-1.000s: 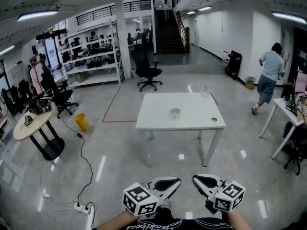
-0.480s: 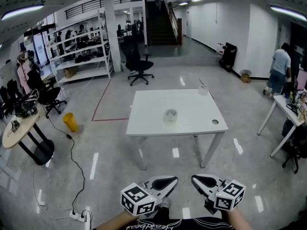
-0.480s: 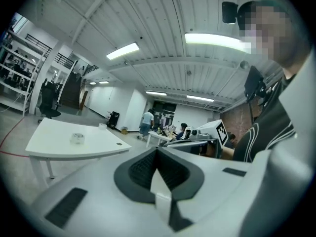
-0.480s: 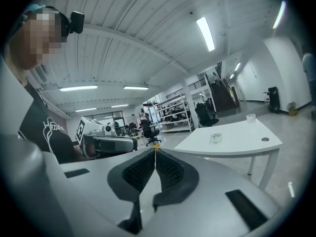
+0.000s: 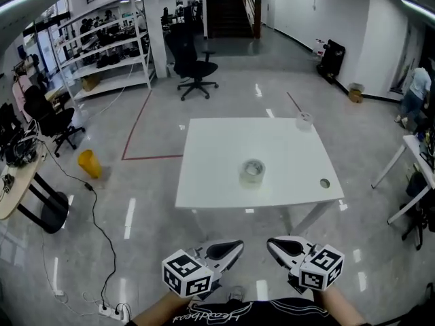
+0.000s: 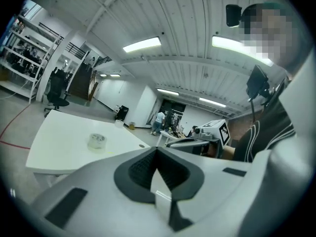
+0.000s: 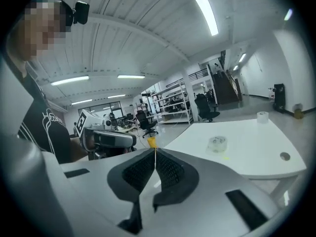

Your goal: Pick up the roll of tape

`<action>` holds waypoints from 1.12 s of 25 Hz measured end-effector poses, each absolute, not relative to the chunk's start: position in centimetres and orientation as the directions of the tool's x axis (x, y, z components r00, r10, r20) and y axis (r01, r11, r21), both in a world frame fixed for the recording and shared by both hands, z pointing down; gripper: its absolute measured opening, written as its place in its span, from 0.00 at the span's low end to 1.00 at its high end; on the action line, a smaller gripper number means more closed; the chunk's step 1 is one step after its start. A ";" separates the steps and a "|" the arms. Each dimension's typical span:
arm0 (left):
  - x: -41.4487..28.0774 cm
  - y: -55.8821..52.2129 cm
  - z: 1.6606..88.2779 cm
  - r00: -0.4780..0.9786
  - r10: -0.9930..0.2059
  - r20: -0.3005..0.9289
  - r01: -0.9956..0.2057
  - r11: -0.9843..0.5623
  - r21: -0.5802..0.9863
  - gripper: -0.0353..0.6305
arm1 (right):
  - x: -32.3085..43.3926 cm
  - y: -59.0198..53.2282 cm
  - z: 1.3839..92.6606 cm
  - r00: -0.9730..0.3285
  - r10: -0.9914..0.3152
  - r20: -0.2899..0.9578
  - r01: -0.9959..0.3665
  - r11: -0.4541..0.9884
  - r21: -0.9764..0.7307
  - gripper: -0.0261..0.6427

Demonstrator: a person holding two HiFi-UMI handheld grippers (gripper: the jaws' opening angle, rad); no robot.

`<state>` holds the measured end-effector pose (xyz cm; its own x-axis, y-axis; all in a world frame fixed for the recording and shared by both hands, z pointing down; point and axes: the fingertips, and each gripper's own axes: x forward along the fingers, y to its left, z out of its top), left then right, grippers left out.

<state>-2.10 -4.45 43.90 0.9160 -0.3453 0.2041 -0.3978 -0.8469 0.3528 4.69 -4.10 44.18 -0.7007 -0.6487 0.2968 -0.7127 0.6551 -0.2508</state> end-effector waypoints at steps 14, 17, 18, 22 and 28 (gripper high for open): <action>-0.5 -14.2 45.7 0.909 -0.332 0.254 -0.405 -0.848 0.342 0.06 | 6.6 -14.5 46.8 -0.667 -0.660 0.345 -0.739 0.646 -0.192 0.06; 0.2 -16.2 46.1 0.905 -0.333 0.263 -0.411 -0.843 0.346 0.06 | 7.1 -16.8 47.6 -0.678 -0.645 0.354 -0.729 0.651 -0.211 0.06; 0.5 -16.9 46.1 0.907 -0.331 0.260 -0.409 -0.842 0.352 0.06 | 7.2 -17.6 47.8 -0.681 -0.640 0.356 -0.726 0.653 -0.215 0.06; 1.7 -19.3 46.8 0.907 -0.319 0.275 -0.406 -0.834 0.373 0.06 | 7.8 -20.7 48.9 -0.699 -0.614 0.366 -0.708 0.663 -0.242 0.06; 2.2 -23.8 47.8 0.896 -0.335 0.290 -0.433 -0.804 0.408 0.06 | 8.0 -24.6 50.2 -0.725 -0.568 0.389 -0.679 0.684 -0.268 0.06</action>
<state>2.15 -23.79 47.84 0.8963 -0.3354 0.2902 -0.4329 -0.8040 0.4077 7.96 -24.64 50.25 -0.7254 -0.5677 0.3893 -0.6788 0.6836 -0.2681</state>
